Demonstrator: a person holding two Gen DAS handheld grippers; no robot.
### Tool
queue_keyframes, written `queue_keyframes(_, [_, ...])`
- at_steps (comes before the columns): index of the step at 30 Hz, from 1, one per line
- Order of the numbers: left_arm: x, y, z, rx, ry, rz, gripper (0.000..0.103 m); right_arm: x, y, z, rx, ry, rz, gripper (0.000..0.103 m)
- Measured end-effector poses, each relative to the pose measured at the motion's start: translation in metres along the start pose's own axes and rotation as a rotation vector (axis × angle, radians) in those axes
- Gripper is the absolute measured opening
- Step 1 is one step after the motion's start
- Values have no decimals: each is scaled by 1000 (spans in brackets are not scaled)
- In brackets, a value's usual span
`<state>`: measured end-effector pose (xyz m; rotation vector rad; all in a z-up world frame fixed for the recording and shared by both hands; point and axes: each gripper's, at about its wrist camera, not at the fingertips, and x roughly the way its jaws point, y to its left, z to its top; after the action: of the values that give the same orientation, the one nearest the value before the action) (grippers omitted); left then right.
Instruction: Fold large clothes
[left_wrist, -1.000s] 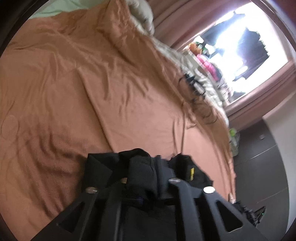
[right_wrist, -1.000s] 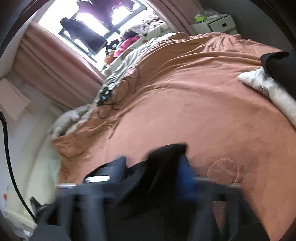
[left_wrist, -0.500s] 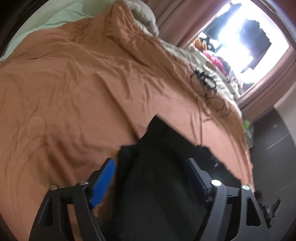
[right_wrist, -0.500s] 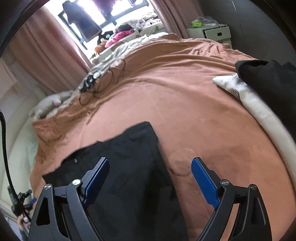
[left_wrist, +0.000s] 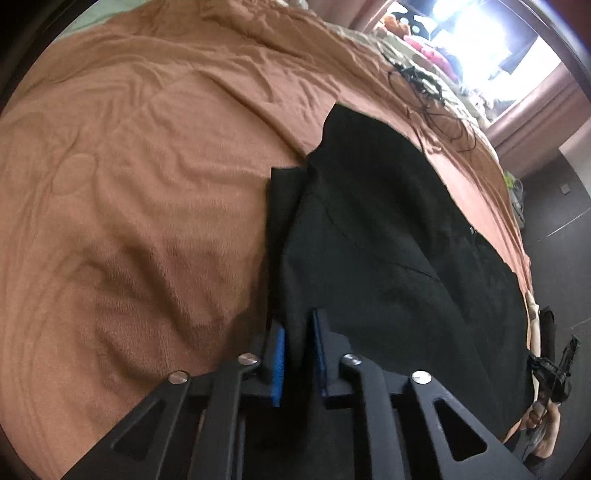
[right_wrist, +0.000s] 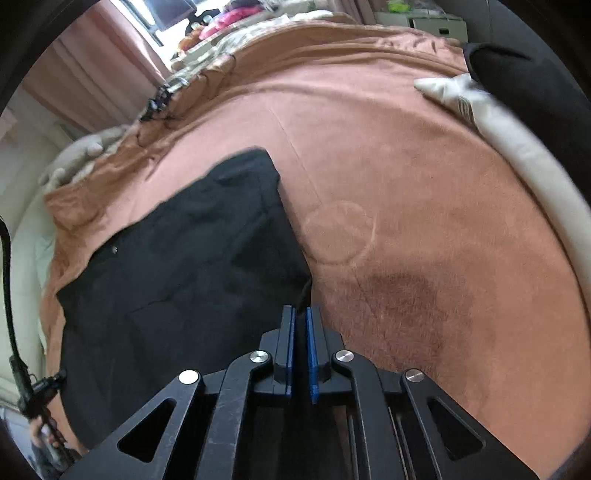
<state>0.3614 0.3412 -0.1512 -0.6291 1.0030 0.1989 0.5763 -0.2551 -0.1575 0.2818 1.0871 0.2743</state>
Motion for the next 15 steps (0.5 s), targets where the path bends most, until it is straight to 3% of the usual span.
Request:
queue_keyframes(2, [-5,-2,3,5,-29,0,4,-7,2,2,-7,-43,-5,3])
queue_keyframes(5, [-4,3,9,-39,-33,-16,3,-8,-5,8,37,-70,5,2])
queue_keyframes(12, [10,3,4,-51,-14,36,3,11,-8,2,84,-20,-80,2])
queue_keyframes(15, [4,9,-5,-65,-3,38,3,0,-9,-1,101,-18,-99,13])
